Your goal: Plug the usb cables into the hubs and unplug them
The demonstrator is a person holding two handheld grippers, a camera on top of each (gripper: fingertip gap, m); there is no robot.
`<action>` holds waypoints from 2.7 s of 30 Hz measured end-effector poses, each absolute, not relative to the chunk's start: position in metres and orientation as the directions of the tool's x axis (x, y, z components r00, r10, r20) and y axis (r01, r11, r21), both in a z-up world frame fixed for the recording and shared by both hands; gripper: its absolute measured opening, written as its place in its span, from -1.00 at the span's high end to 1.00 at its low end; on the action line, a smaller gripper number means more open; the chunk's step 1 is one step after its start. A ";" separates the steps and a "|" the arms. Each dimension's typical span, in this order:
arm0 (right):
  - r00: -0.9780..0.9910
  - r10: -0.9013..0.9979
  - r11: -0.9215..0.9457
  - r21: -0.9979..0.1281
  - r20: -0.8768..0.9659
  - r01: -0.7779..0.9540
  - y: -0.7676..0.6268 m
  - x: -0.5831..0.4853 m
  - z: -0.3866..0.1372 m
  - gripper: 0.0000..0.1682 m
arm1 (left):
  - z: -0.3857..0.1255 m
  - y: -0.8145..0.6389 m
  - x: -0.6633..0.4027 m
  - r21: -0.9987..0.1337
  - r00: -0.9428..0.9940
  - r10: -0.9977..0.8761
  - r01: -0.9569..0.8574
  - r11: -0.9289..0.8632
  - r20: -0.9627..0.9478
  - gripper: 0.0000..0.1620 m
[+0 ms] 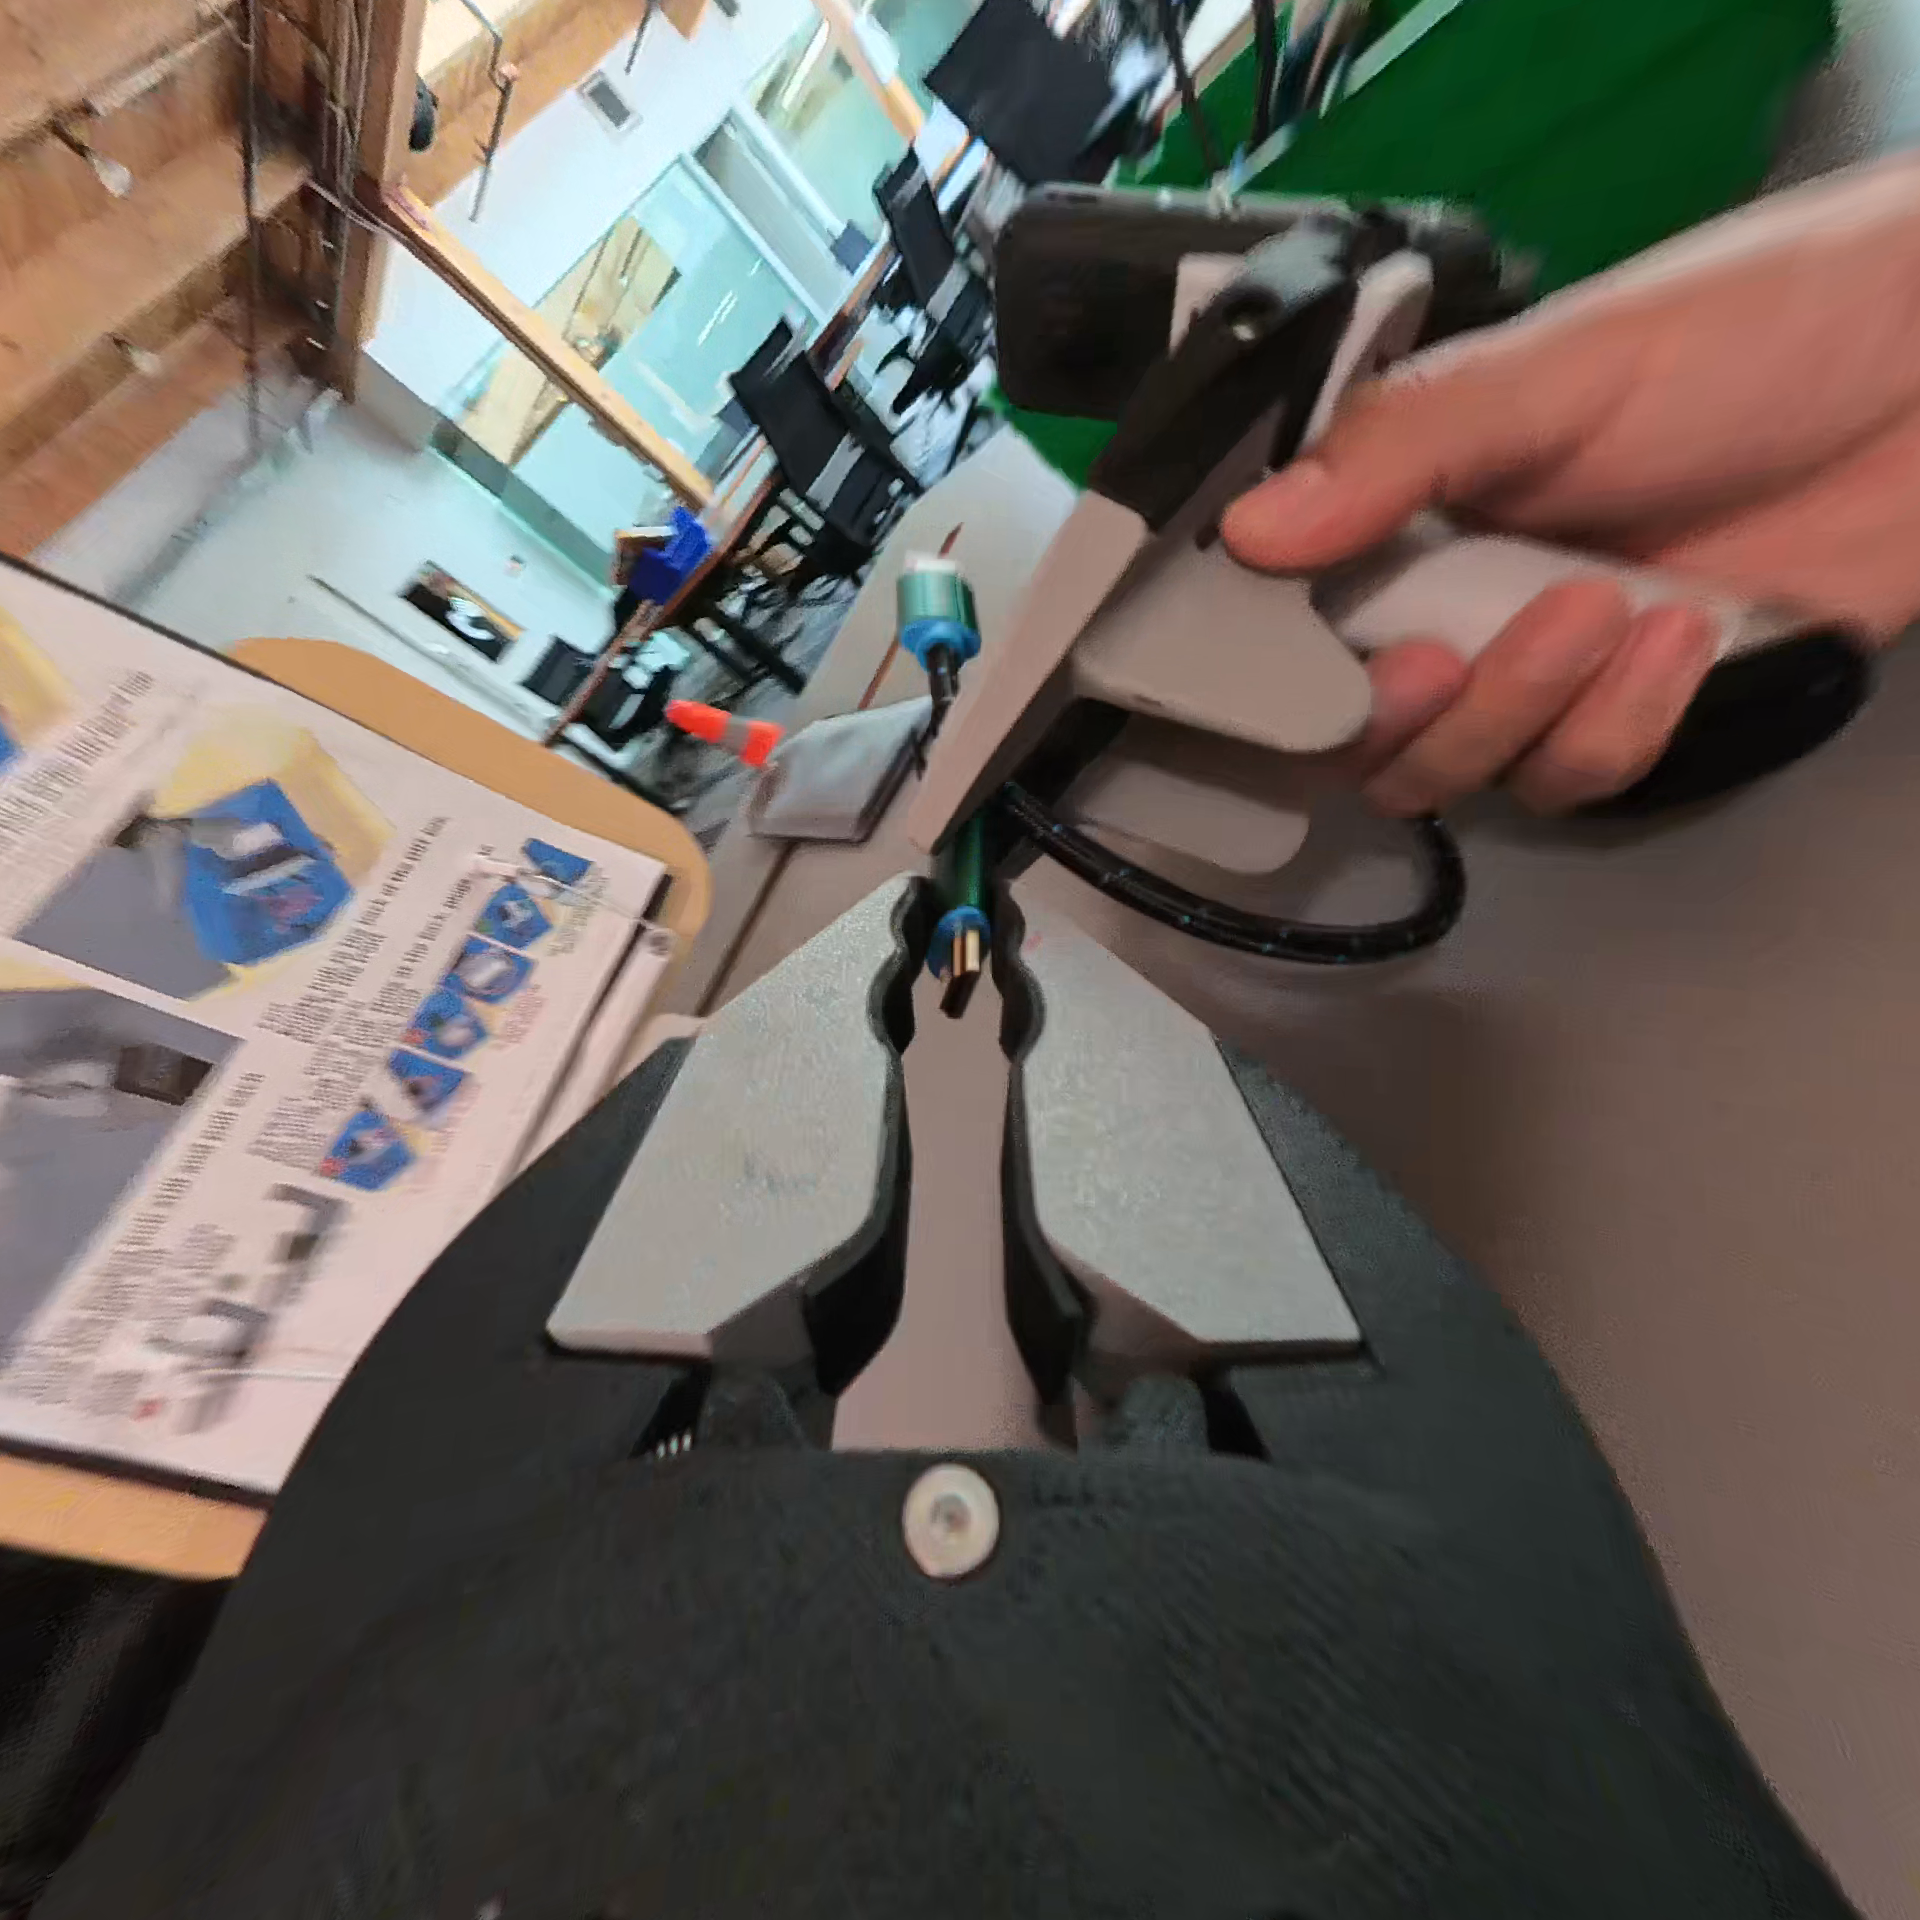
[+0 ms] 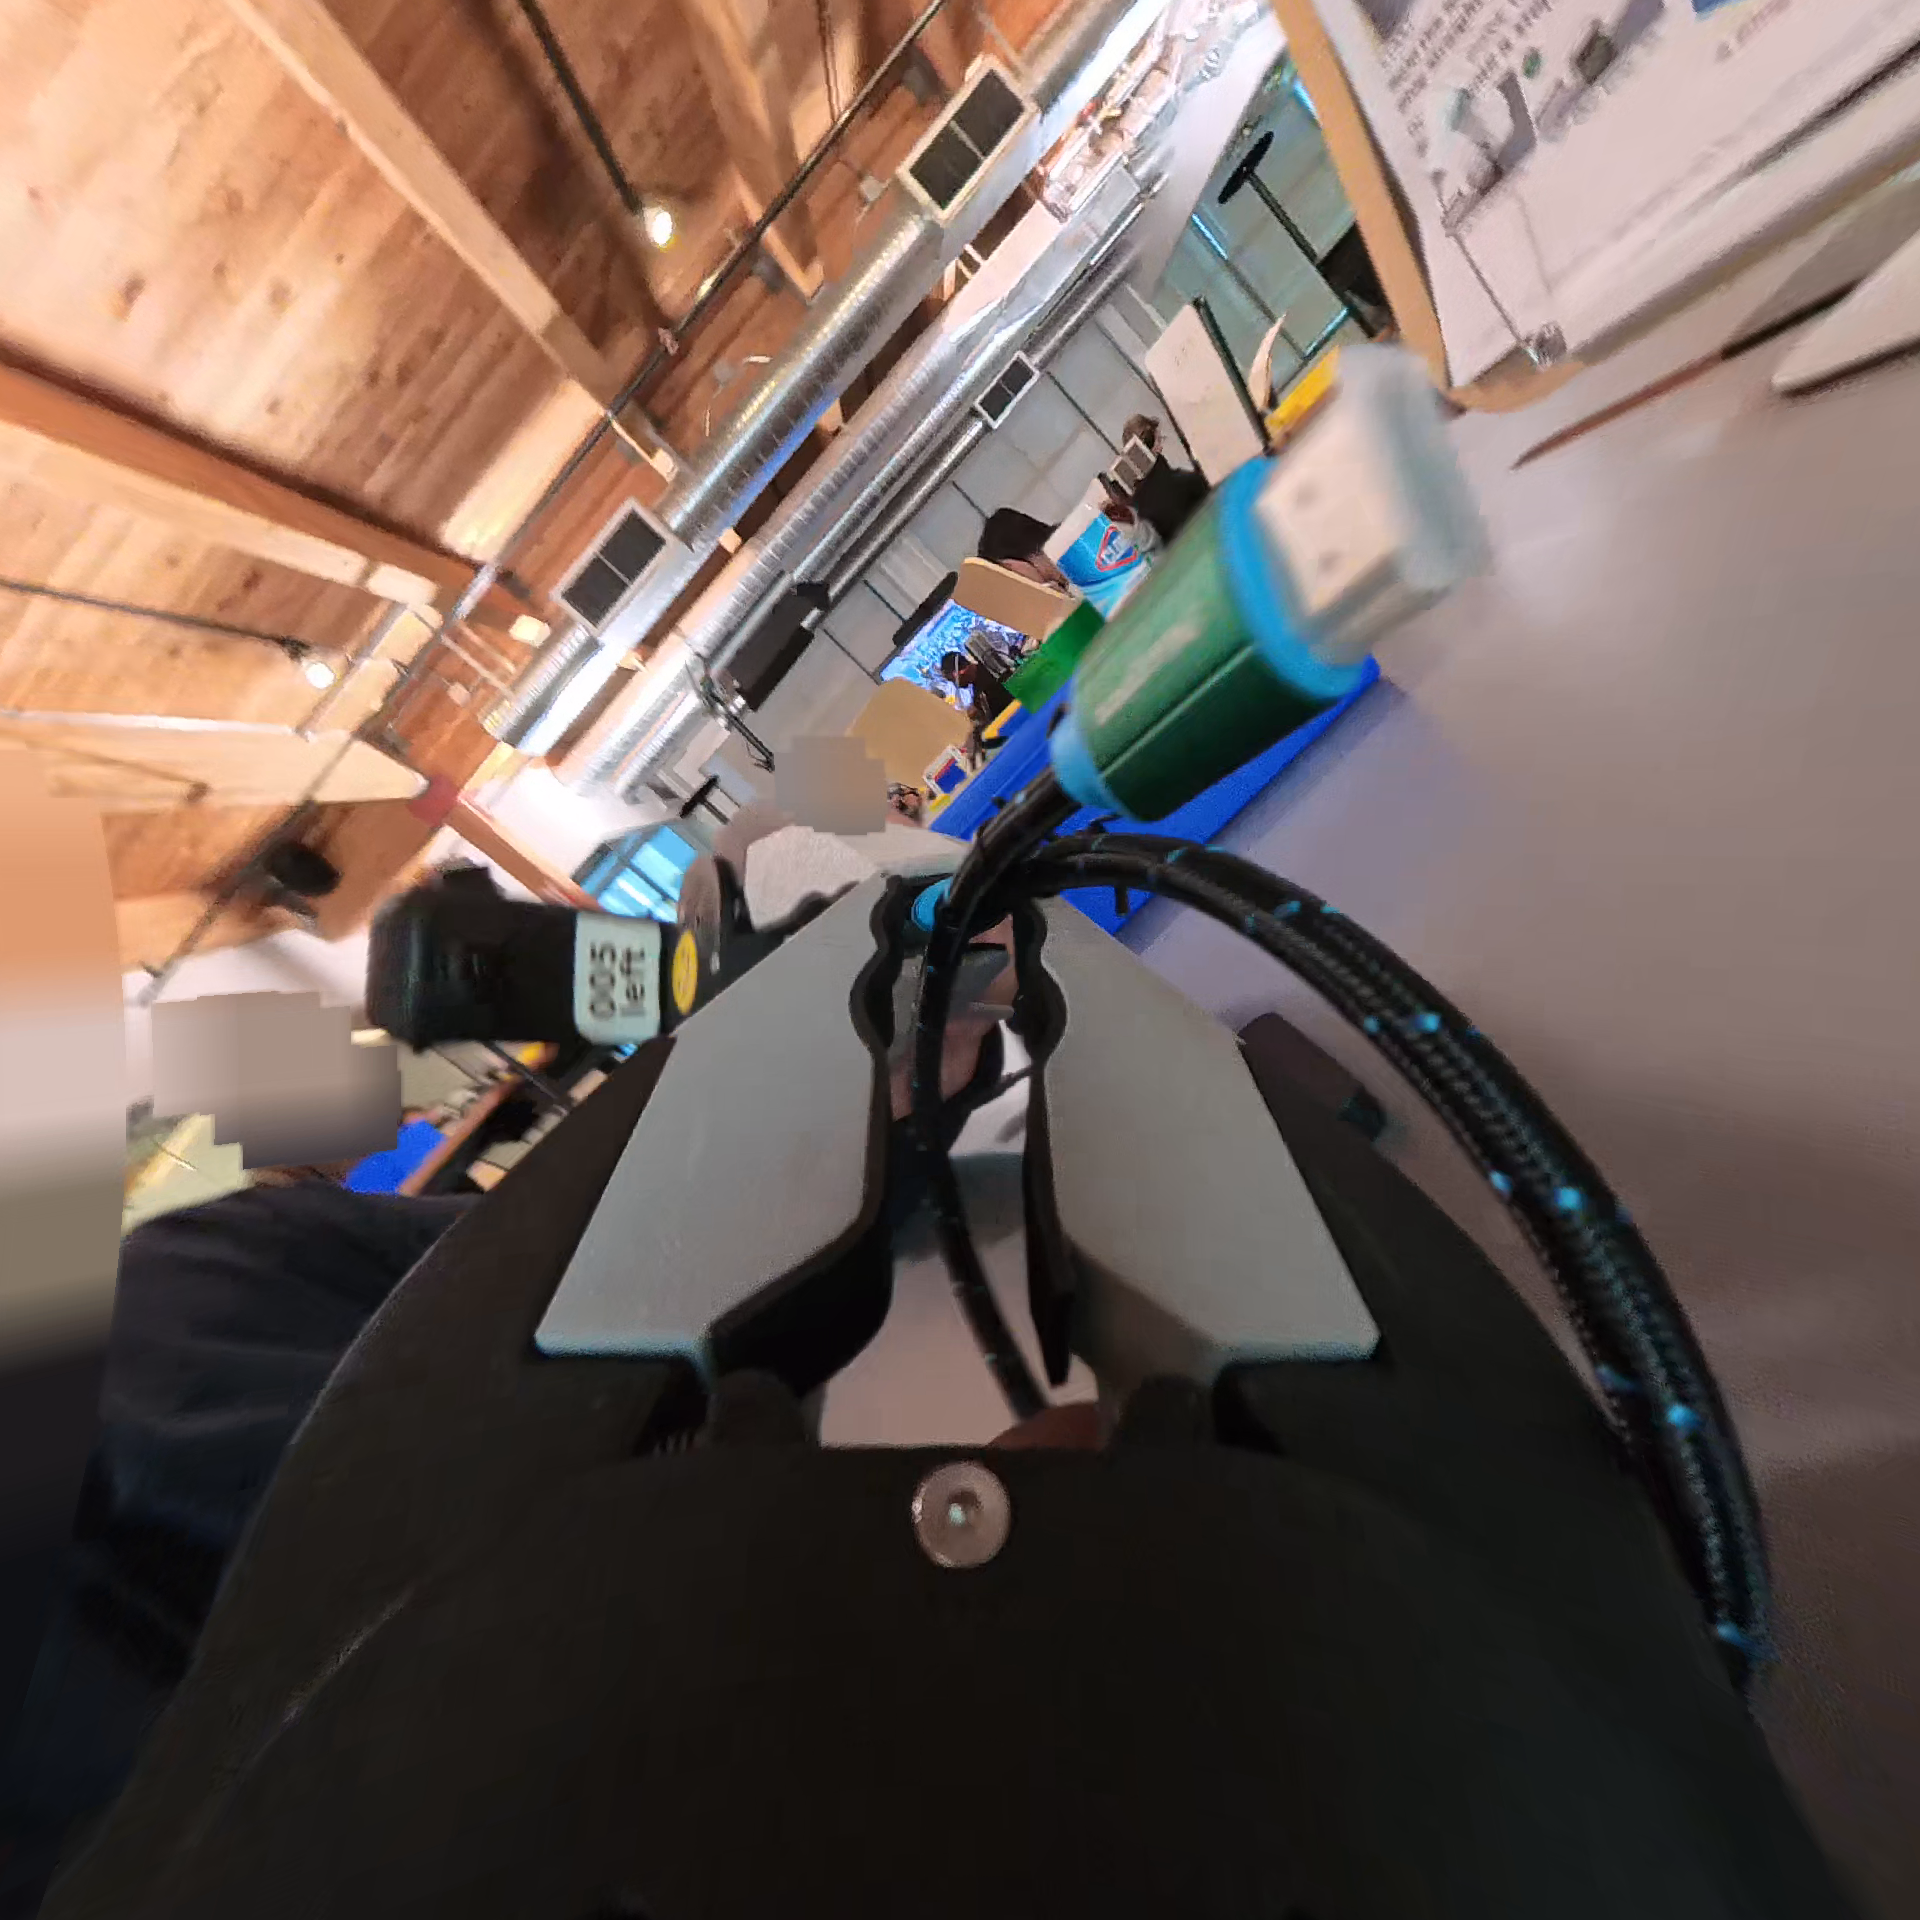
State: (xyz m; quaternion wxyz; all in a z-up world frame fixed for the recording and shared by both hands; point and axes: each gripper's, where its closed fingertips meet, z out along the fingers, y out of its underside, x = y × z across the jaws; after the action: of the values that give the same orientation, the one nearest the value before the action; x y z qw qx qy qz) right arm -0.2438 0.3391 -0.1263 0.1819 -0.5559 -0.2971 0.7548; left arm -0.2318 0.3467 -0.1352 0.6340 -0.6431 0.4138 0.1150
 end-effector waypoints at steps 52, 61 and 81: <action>-0.081 0.865 -0.498 -0.867 -0.496 -0.003 0.347 -0.245 -0.129 0.75 | -0.129 0.331 -0.243 -0.816 0.676 -0.477 -0.547 0.186 -0.562 0.82; -0.023 0.884 -0.466 -0.885 -0.466 0.012 0.354 -0.243 -0.134 0.76 | -0.199 0.285 -0.277 -0.555 0.483 -0.716 -0.816 -0.161 -0.503 0.38; -0.042 0.955 -0.286 -0.947 -0.295 0.147 0.332 -0.245 -0.147 0.76 | -0.243 0.316 -0.289 -0.551 0.556 -0.814 -0.738 -0.389 -0.171 0.27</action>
State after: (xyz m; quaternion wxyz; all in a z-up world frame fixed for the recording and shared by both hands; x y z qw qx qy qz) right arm -0.2448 0.3324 -0.1473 0.3687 -0.5858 -0.4701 0.5477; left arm -0.2888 0.3162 -0.2426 0.2957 -0.8310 0.4669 -0.0635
